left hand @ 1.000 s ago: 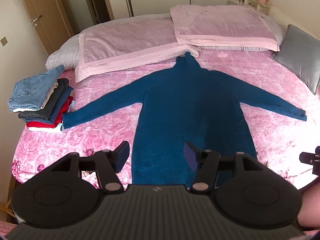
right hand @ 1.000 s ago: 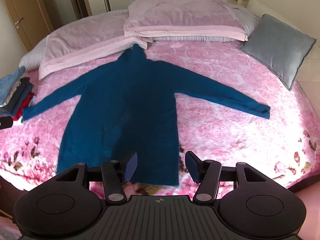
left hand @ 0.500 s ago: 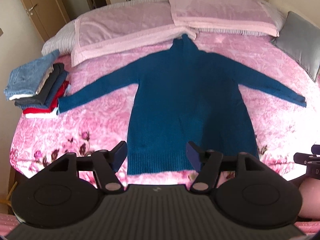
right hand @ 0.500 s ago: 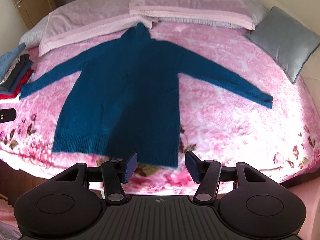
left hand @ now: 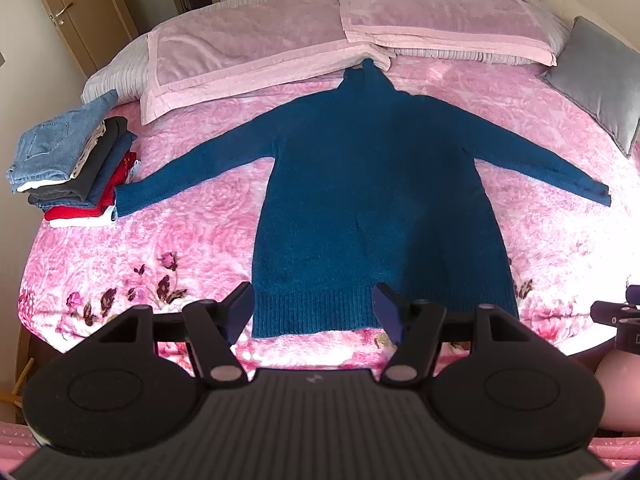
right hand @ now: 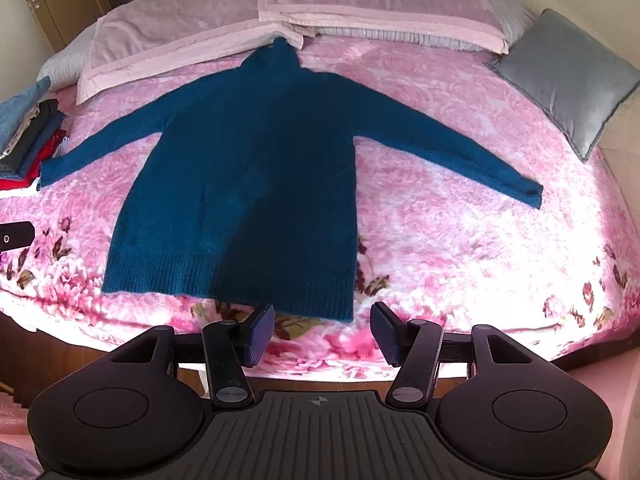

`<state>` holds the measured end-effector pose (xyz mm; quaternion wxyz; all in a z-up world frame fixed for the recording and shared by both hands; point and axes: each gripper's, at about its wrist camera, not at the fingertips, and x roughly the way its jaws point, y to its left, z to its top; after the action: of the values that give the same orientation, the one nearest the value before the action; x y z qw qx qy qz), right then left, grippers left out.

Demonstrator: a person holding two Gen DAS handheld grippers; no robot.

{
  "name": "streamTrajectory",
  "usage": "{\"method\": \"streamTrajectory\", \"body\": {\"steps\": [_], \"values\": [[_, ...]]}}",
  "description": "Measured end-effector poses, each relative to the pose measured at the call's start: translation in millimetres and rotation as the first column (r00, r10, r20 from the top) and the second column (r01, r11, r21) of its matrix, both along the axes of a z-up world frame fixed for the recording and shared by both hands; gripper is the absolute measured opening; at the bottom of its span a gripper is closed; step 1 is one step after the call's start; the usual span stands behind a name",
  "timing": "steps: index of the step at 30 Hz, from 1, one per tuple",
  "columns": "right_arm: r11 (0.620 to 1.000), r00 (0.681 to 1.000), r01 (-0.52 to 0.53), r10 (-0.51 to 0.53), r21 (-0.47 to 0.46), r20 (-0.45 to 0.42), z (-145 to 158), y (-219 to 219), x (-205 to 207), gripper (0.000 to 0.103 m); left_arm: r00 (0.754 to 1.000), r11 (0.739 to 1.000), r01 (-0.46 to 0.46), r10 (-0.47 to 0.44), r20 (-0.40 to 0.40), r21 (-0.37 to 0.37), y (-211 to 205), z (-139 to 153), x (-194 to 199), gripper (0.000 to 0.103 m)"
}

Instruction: Fold clothes

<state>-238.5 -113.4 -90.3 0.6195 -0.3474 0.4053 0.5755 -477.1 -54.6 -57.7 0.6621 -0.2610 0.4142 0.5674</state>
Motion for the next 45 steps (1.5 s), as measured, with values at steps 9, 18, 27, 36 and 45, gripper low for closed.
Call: {"method": "streamTrajectory", "body": {"steps": [9, 18, 27, 36, 45], "values": [[0.999, 1.000, 0.027, -0.027, 0.025, -0.002, 4.6, -6.4, 9.7, 0.057, 0.999, 0.998, 0.052, -0.052, -0.004, 0.022, 2.3, 6.4, 23.2, 0.062], [0.996, 0.997, 0.073, -0.073, 0.043, -0.003, 9.6, -13.0, 30.9, 0.057, 0.992, 0.992, 0.124, -0.124, -0.010, 0.035, 7.9, 7.7, 54.5, 0.062], [0.986, 0.988, 0.152, -0.153, 0.072, 0.003, 18.5, -21.1, 54.2, 0.057, 0.971, 0.970, 0.238, -0.237, -0.016, 0.048, 17.0, 9.7, 95.3, 0.062], [0.971, 0.974, 0.228, -0.228, 0.078, -0.005, 21.5, -12.0, 62.6, 0.057, 0.958, 0.957, 0.287, -0.287, -0.011, 0.046, 38.6, 2.2, 104.8, 0.062], [0.984, 0.985, 0.168, -0.170, 0.065, 0.021, 18.0, 50.1, 28.5, 0.057, 0.985, 0.985, 0.172, -0.173, 0.019, 0.021, 99.0, -12.3, 46.4, 0.062]]}}
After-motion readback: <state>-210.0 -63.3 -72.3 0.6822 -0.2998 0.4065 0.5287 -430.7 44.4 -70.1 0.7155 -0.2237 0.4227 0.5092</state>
